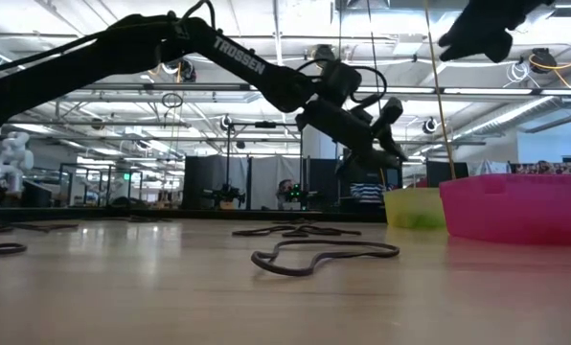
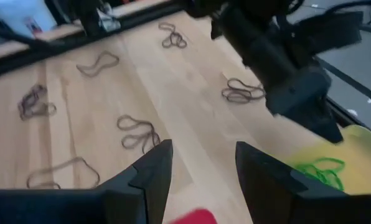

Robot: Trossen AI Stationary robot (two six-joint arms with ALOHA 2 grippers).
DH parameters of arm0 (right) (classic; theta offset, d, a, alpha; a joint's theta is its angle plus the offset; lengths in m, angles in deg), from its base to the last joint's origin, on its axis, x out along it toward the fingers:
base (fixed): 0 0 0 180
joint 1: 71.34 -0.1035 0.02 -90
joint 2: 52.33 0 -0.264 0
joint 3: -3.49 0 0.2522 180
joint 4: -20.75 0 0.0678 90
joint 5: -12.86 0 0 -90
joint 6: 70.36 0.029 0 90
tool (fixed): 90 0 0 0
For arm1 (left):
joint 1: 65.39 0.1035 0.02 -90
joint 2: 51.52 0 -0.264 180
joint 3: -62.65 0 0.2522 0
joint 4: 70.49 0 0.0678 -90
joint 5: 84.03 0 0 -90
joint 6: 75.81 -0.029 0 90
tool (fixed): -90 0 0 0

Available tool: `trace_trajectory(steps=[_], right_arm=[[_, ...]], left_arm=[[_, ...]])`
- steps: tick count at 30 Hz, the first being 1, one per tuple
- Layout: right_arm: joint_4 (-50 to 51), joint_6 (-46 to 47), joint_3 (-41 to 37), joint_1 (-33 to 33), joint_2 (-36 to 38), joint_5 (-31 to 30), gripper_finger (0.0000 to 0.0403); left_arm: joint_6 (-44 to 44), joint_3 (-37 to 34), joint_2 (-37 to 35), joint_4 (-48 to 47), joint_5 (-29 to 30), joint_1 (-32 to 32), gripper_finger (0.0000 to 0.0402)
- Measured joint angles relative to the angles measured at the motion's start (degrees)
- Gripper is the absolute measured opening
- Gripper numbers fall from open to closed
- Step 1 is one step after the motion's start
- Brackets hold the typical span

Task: Sort rubber bands into baskets
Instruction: Put the violet rubber band into the blue bin

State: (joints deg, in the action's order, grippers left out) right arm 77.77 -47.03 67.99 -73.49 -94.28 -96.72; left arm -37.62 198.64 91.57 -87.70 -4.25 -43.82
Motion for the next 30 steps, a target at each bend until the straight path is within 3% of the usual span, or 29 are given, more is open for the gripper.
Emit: trace_trajectory(steps=[2, 3, 8, 11, 13, 16, 18, 20, 25, 30], right_arm=[[-2.2, 0.9, 0.0, 0.2, -0.7, 0.0, 0.0169], [-3.6, 1.8, 0.0, 0.3, -1.1, 0.0, 0.0169], [-7.6, 6.8, 0.0, 0.6, -4.2, 2.3, 0.0169], [-10.4, 7.5, 0.0, 0.6, -7.4, 5.2, 0.0169], [-13.2, 7.5, 0.0, 0.6, -10.1, 7.9, 0.0169], [-17.4, 7.6, 0.0, 0.6, -15.0, 10.7, 0.0169], [-19.7, 7.6, 0.0, 0.5, -18.5, 11.2, 0.0169], [-22.0, 6.5, 0.0, 0.5, -22.1, 11.3, 0.0169], [-30.1, 2.3, 0.0, 0.5, -30.9, 11.3, 0.0169], [-37.0, 1.2, 0.0, 0.7, -37.5, 11.0, 0.0169]], left_arm=[[0.2, 0.0, -0.1, -0.3, -0.7, 0.2, 0.0113], [0.4, 0.0, -0.5, -1.5, -3.7, 0.7, 0.0117], [0.3, -0.1, -4.6, -6.0, -27.0, 4.4, 0.0120], [-7.6, 0.0, -8.8, -20.5, -32.8, 4.9, 0.0120], [-18.5, -0.1, -12.7, -35.0, -28.2, 4.1, 0.0120], [-34.0, 0.0, -19.3, -53.9, -10.4, 2.0, 0.0120], [-39.4, 0.0, -22.7, -62.4, 2.8, 0.1, 0.0120], [-40.9, -1.0, -25.3, -66.9, 10.8, -1.4, 0.0120], [-43.1, -9.9, -35.7, -65.3, 11.3, -5.1, 0.0120], [-40.8, -26.8, -47.5, -58.7, 12.3, -6.8, 0.0121]])
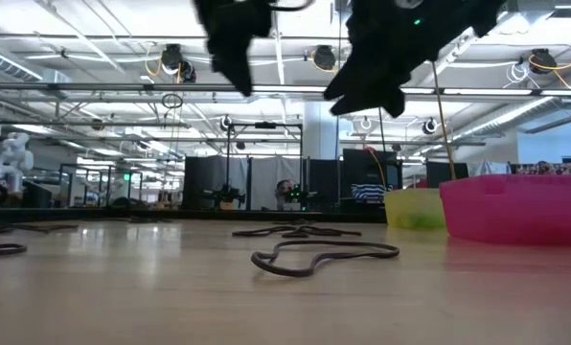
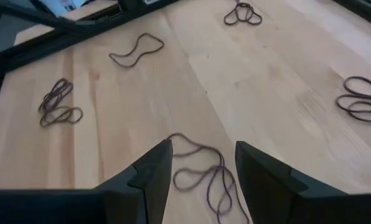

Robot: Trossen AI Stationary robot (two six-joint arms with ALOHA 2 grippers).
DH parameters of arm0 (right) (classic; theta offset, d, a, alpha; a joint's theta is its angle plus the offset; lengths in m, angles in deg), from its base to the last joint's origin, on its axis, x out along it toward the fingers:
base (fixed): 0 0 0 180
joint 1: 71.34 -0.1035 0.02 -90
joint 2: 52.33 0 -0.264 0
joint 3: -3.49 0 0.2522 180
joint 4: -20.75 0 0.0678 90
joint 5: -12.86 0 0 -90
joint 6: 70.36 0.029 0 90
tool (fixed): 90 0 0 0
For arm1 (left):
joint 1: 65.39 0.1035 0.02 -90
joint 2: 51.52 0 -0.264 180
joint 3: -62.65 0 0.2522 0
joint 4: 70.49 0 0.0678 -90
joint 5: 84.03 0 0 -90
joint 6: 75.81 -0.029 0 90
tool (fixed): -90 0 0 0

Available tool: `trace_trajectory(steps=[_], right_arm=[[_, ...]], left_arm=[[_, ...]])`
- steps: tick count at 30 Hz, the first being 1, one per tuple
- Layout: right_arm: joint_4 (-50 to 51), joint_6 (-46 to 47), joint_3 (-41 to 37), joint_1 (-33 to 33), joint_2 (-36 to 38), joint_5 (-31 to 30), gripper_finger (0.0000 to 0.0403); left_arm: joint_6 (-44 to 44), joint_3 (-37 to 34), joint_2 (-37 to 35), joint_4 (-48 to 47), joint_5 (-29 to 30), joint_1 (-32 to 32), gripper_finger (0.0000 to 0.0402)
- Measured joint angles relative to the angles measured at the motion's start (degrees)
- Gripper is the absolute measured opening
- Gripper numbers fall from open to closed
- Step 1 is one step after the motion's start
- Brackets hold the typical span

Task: Sort rubber bands into baskets
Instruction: Put the violet rubber band into the blue bin

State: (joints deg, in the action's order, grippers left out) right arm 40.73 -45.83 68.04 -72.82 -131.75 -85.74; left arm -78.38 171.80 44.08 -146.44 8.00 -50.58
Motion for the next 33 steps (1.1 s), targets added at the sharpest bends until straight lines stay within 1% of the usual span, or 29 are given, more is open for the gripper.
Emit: trace_trajectory(steps=[3, 6, 9, 11, 15, 18, 21, 23, 28, 30, 33], right_arm=[[-5.0, 0.1, 0.0, 0.3, -2.9, -0.1, 0.0169], [-9.2, -1.5, 0.0, 0.3, -5.7, -0.2, 0.0169], [-9.9, -5.1, 0.0, 0.5, -8.7, 0.6, 0.0169], [-9.7, -6.1, 0.0, 1.0, -10.7, 1.6, 0.0169], [-9.4, -6.7, 0.0, 2.5, -14.4, 1.5, 0.0169], [-9.5, -7.8, 0.0, 3.7, -16.5, 2.1, 0.0169], [-9.5, -10.1, 0.0, 4.6, -18.7, 6.1, 0.0169], [-9.7, -11.1, 0.0, 4.9, -20.3, 7.4, 0.0169], [-10.2, -12.2, 0.0, 5.4, -23.8, 7.1, 0.0169], [-10.5, -12.2, 0.0, 5.7, -25.1, 6.9, 0.0169], [-11.1, -11.5, 0.0, 6.1, -26.9, 5.4, 0.0169]], left_arm=[[3.0, -11.6, -7.9, 7.1, 0.0, -0.3, 0.0121], [5.3, -22.9, -13.8, 15.7, -1.2, -1.2, 0.0121], [8.9, -32.0, -18.6, 25.4, -2.5, -3.2, 0.0121], [12.1, -37.3, -20.6, 31.4, -2.7, -5.0, 0.0121], [17.9, -45.1, -21.3, 40.4, -2.7, -7.9, 0.0121], [20.5, -48.5, -21.4, 44.2, -2.8, -9.7, 0.0121], [21.8, -50.6, -21.4, 45.7, -2.6, -10.5, 0.0121], [21.8, -50.7, -21.4, 45.6, -2.5, -10.8, 0.0121], [22.0, -50.7, -21.4, 45.6, -2.4, -10.8, 0.0121], [23.4, -50.7, -21.4, 45.6, -2.4, -10.8, 0.0121], [24.8, -50.7, -21.4, 45.7, -2.4, -10.9, 0.0121]])
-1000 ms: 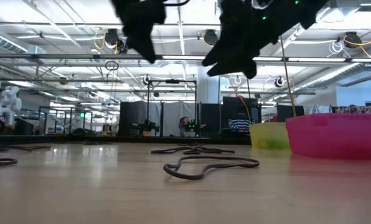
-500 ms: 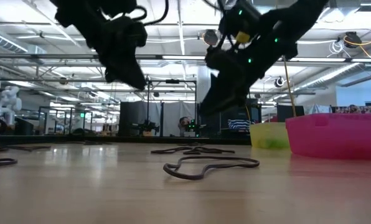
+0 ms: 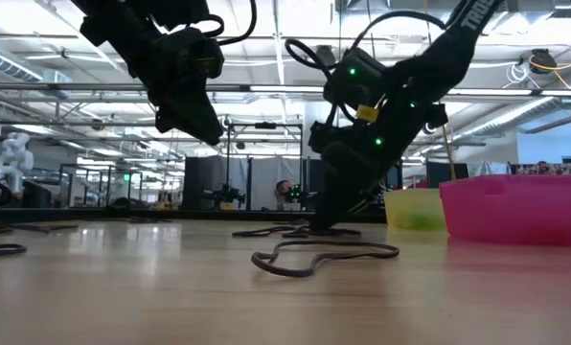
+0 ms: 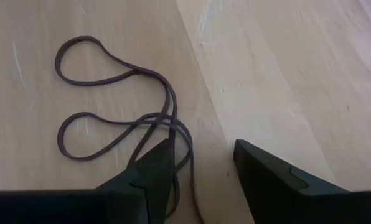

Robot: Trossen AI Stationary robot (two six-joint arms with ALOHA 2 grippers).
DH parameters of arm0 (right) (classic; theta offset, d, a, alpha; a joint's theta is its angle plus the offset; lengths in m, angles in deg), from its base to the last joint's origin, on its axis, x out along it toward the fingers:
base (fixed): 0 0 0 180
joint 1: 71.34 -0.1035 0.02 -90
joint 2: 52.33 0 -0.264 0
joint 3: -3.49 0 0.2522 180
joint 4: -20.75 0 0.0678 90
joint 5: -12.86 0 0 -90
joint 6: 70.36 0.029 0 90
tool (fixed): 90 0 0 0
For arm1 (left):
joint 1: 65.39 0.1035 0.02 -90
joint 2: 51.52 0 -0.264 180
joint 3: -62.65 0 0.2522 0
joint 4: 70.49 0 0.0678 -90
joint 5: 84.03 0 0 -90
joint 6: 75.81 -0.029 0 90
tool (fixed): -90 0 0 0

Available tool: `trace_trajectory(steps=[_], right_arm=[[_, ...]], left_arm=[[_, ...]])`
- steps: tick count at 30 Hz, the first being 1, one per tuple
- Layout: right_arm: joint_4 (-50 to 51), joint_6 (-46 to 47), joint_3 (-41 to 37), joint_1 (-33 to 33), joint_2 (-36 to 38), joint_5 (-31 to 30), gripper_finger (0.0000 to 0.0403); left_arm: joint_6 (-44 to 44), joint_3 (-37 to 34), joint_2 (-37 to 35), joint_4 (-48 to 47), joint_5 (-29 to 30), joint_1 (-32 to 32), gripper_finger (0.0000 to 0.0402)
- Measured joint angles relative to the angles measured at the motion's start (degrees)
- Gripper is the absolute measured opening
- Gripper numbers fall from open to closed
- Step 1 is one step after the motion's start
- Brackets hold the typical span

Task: Sort rubber bands into baskets
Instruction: Put the violet rubber band into the blue bin

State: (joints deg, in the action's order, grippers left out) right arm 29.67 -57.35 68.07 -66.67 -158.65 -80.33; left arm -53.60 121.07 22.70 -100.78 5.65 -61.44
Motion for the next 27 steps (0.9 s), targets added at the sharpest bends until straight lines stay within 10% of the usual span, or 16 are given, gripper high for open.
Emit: trace_trajectory(steps=[11, 27], right_arm=[[0.1, 0.2, 0.0, 0.6, 0.9, 2.1, 0.0015], [6.8, 7.3, 5.1, -0.1, 23.7, 3.6, 0.0001]], left_arm=[[1.5, 0.0, 0.0, 1.8, -0.2, 0.0, 0.0121], [-4.0, 0.0, 0.0, 4.3, 0.9, 0.1, 0.0121]])
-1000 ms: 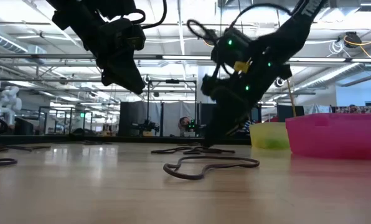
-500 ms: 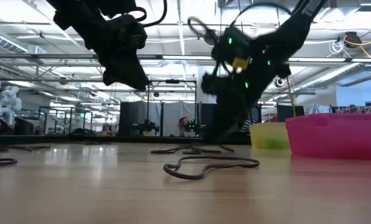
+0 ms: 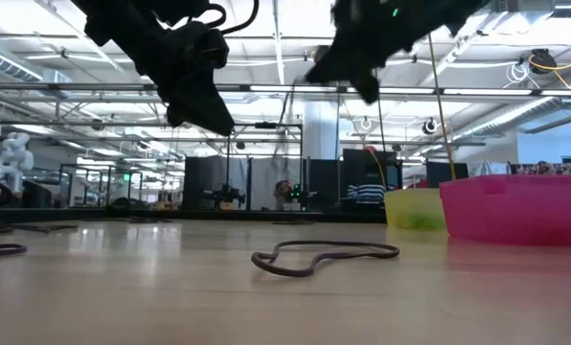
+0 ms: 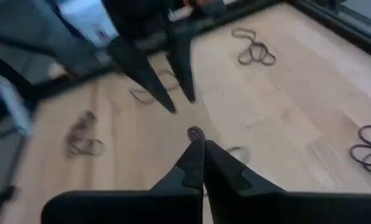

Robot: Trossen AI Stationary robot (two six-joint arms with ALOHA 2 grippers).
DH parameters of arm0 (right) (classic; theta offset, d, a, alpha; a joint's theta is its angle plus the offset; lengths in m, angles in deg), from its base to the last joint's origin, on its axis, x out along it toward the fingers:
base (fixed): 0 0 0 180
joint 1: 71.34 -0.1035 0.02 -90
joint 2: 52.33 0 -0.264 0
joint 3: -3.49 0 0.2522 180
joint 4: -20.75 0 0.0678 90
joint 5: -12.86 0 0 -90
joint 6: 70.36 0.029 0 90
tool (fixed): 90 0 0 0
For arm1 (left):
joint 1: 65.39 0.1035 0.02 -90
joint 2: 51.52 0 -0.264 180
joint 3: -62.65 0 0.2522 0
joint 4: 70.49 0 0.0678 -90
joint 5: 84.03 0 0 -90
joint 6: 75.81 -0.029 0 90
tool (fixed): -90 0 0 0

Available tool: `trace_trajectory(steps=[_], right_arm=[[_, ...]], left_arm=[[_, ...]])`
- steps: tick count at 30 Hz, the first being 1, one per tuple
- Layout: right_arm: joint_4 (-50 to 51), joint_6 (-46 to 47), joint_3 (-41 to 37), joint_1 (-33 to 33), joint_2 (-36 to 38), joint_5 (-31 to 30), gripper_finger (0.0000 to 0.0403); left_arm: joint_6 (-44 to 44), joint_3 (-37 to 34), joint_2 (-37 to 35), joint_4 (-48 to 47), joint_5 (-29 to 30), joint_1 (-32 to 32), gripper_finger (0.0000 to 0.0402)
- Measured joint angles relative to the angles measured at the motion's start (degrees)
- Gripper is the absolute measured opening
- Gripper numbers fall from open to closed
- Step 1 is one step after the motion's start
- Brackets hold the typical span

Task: Sort rubber bands into baskets
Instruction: Put the violet rubber band into the blue bin

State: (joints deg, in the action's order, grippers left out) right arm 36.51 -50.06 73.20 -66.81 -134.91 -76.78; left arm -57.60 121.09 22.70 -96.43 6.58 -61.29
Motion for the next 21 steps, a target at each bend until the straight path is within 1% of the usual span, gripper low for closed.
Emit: trace_trajectory(steps=[2, 4, 6, 9, 12, 15, 19, 21], right_arm=[[2.8, 2.5, 0.4, -0.9, 3.3, 1.2, 0.0001], [5.6, 5.2, 0.8, -2.3, 6.2, 4.1, 0.0000], [8.9, 8.7, 0.8, -4.0, 8.7, 5.6, 0.0000], [12.2, 15.5, 0.8, -7.4, 11.5, 6.4, 0.0000], [13.2, 20.7, 0.8, -10.8, 12.8, 7.0, 0.0000], [13.1, 24.0, 0.8, -13.7, 12.7, 3.7, 0.0000], [12.9, 25.5, 0.8, -15.4, 10.5, -3.5, 0.0000], [13.0, 25.6, 0.8, -15.6, 8.5, -6.9, 0.0000]], left_arm=[[-1.5, 0.0, 0.0, 0.3, 0.0, 0.0, 0.0121], [-2.6, 0.0, 0.0, 0.2, 0.0, 0.0, 0.0121], [-3.5, 0.0, 0.0, 0.0, 0.0, 0.0, 0.0121], [-5.2, 0.0, 0.0, -0.3, -0.3, 0.0, 0.0121], [-6.9, 0.0, 0.0, -0.3, -0.4, 0.0, 0.0121], [-9.5, 0.0, 0.0, 0.0, -0.5, 0.2, 0.0121], [-12.6, 0.0, 0.0, 0.3, -0.5, 0.5, 0.0121], [-12.8, 0.0, 0.0, 0.5, -0.5, 0.8, 0.0121]])
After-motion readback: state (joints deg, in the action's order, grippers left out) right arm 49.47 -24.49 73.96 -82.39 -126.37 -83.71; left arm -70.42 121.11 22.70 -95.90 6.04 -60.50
